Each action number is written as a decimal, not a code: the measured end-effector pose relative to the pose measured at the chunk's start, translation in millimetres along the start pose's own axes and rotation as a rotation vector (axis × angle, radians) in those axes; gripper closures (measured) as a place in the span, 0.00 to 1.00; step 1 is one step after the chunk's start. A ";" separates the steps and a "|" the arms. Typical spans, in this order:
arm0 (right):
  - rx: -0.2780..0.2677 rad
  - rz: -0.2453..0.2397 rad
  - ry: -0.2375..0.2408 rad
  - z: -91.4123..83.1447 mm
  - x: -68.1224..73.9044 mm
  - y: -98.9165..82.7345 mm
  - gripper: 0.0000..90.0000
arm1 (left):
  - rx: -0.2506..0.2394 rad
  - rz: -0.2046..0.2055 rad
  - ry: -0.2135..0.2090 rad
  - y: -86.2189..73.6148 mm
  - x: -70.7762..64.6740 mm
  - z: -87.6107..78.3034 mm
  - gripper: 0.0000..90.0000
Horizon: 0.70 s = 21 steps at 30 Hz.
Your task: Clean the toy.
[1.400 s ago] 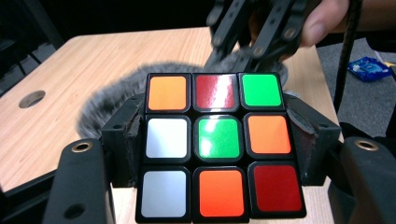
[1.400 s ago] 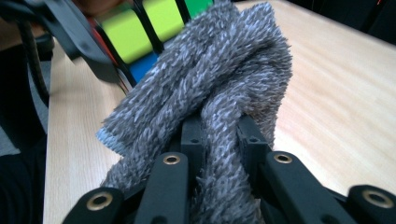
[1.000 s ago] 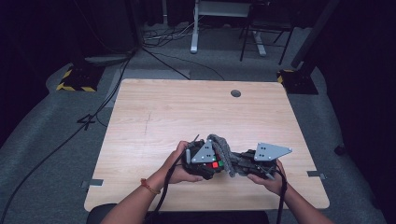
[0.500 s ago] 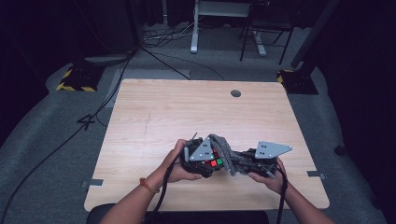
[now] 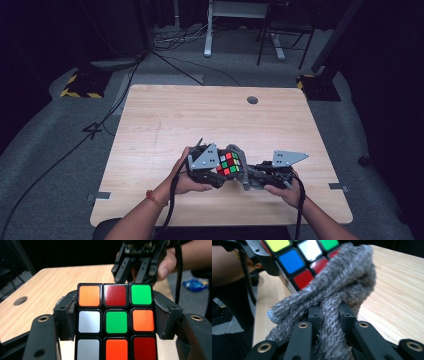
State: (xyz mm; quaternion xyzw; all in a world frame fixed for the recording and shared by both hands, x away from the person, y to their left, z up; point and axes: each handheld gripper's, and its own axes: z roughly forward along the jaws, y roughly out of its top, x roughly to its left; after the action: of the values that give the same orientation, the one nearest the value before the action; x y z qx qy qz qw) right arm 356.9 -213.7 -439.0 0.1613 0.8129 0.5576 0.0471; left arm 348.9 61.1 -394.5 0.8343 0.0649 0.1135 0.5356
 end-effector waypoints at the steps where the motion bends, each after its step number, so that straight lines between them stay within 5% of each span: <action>1: -0.014 0.007 0.010 -0.4 0.8 0.0 0.85 | -0.004 -0.004 -0.002 -0.5 0.9 -0.1 0.36; 14: -0.068 -0.040 -0.032 -12.4 5.4 7.9 0.86 | 0.112 0.023 0.025 -5.2 -0.8 11.6 0.36; 21: -0.075 -0.076 -0.051 -13.3 9.1 13.7 0.86 | 0.225 0.093 0.044 -7.9 -9.2 28.6 0.36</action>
State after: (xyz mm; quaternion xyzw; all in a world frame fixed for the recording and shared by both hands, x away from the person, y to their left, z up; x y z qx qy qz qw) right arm 347.7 -218.2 -420.5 0.1425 0.7957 0.5810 0.0948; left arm 347.5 37.1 -414.2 0.8884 0.0502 0.1487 0.4313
